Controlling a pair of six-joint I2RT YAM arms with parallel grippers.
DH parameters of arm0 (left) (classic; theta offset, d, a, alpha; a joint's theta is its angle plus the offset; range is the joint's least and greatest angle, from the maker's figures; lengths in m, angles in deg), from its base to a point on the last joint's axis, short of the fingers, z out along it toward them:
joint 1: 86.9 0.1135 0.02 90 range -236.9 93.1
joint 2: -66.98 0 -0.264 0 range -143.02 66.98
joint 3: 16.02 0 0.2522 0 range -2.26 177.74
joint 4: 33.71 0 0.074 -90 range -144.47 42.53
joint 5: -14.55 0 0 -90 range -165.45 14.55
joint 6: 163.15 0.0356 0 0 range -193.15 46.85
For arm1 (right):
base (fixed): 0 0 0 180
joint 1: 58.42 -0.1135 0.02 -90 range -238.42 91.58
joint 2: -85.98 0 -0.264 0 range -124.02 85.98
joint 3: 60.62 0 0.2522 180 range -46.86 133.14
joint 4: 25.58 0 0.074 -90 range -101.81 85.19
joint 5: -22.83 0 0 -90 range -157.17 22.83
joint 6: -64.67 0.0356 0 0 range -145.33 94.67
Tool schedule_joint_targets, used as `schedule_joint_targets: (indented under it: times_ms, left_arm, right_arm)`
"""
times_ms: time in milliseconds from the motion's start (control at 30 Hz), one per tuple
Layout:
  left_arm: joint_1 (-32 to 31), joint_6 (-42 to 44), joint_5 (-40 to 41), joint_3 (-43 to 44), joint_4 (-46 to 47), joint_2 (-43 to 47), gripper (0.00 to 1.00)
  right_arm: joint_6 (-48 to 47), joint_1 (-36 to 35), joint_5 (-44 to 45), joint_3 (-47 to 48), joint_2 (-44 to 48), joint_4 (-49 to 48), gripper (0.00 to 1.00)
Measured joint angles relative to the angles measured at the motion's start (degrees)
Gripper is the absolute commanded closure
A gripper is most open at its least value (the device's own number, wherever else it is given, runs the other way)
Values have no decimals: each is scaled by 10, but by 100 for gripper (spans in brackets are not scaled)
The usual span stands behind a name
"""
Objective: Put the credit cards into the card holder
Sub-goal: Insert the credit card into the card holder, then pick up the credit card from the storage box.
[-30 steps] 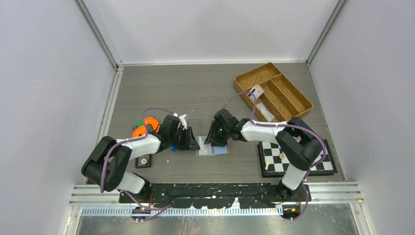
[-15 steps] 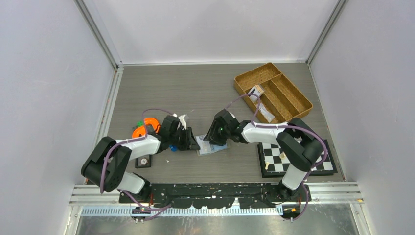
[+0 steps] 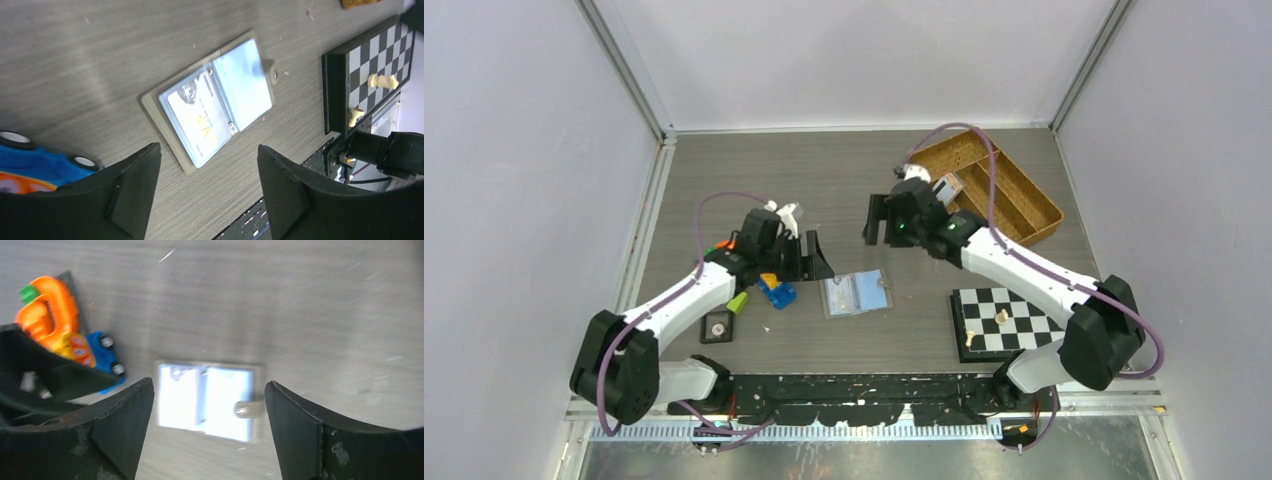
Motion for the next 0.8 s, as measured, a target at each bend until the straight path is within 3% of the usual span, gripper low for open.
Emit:
schedule_joint_targets:
  times_ms: [200,333,433,633,800]
  left_arm:
    - [43,60,13,120,-126,22,17]
    - [71,138,43,226,-232,22,12]
    - [78,181,84,264,-262,25,12]
    - [79,223,119,242,-294,21,12]
    - [79,234,126,233,-308,19,12]
  right_arm:
    - [-162,142,20,65,-1,72,11]
    - [-229,218,19,108,-57,106,13]
    - [-261,238,20,151,-120,118,18]
    - [-309,241,45,226,-228,134,28]
    - [-336,241,69,266,-265,139,29]
